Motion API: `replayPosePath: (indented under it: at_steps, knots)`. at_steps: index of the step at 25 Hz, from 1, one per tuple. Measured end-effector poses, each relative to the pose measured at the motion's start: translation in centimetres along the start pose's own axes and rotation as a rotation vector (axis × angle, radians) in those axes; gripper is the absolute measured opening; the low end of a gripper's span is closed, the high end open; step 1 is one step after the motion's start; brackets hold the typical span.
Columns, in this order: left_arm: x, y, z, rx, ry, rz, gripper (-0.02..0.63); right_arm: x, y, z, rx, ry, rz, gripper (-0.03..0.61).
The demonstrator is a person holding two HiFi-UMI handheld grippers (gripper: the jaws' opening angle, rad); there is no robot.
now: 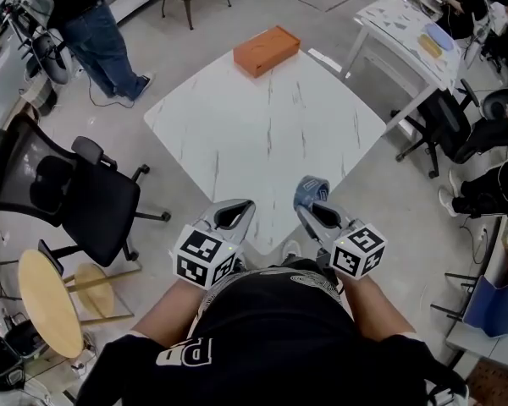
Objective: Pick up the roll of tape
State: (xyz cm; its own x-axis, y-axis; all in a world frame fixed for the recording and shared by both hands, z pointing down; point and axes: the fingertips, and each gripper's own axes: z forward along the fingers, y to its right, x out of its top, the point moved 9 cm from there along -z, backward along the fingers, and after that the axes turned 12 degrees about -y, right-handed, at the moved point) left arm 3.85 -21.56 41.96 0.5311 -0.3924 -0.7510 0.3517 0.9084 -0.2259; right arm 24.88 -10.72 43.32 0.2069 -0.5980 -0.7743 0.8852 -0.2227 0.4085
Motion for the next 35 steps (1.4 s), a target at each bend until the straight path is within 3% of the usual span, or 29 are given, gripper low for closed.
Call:
replayPosePath:
  at_steps: [35]
  knots:
    - [0.22,0.78,0.39,0.019,-0.022,0.013,0.058,0.26,-0.55,-0.42,0.022,-0.013,-0.044,0.046]
